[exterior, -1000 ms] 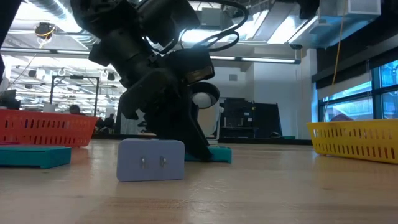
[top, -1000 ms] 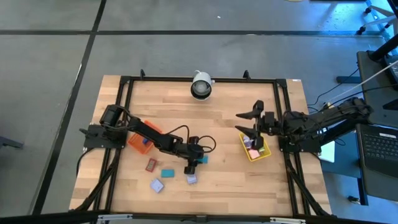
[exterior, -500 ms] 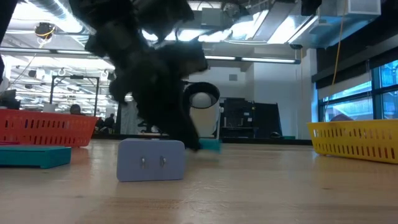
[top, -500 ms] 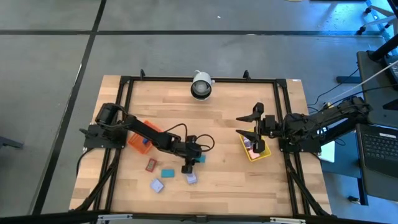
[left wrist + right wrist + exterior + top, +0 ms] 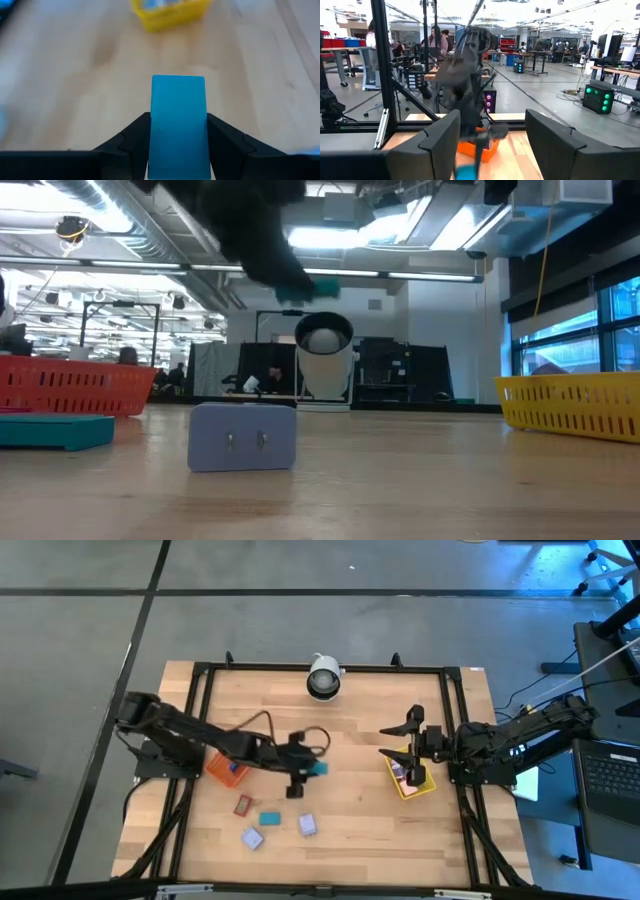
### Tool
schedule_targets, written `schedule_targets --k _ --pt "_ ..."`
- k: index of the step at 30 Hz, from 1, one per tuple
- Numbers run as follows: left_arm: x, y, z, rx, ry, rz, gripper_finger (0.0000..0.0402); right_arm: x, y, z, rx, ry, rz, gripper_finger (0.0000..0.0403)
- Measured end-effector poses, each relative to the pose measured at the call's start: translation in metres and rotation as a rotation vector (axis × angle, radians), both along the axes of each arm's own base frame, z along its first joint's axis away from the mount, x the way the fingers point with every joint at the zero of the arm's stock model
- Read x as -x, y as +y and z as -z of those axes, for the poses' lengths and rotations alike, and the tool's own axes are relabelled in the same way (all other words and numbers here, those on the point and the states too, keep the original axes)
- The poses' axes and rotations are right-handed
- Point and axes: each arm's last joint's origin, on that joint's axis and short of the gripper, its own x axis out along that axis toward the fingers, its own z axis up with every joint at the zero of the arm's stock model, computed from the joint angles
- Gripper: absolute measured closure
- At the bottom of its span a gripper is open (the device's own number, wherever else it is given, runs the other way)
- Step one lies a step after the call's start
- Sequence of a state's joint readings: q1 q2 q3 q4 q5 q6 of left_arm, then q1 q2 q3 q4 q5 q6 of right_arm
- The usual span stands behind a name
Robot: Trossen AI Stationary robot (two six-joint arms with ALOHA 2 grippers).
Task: Pick & Place Office items
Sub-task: Put the right light blue digital clock into the orange basket
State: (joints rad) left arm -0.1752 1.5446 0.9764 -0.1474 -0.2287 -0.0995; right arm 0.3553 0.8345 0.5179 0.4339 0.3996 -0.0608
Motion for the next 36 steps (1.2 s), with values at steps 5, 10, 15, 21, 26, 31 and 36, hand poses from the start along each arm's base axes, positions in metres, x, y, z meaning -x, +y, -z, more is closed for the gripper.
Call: schedule_targets --k 5,10,15,21,26,31,36 --pt "0.028 0.013 -0.037 -0.014 -0.089 -0.129 0.0247 0.0 0.0 0.001 0.003 0.008 -0.005 0.0179" --pt "0.061 0.02 -0.06 -0.022 -0.227 -0.21 0.0247 0.0 0.002 0.001 0.01 0.008 -0.033 0.0179" --pt "0.093 0.027 -0.06 -0.021 -0.297 -0.284 0.0247 0.0 0.003 0.001 0.029 0.008 -0.041 0.0179" --pt "0.122 0.033 -0.044 -0.011 -0.32 -0.346 0.0247 0.0 0.003 0.001 0.035 0.007 -0.058 0.0179" --pt "0.142 0.036 -0.028 0.037 -0.309 -0.382 0.0247 0.0 0.003 0.001 0.035 0.007 -0.059 0.0179" --pt "0.163 0.039 -0.016 0.098 -0.223 -0.452 0.0247 0.0 0.003 0.001 0.028 0.011 -0.06 0.0179" --pt "0.179 0.041 -0.008 0.212 -0.117 -0.513 0.0247 0.0 0.003 0.001 0.018 0.013 -0.061 0.0179"
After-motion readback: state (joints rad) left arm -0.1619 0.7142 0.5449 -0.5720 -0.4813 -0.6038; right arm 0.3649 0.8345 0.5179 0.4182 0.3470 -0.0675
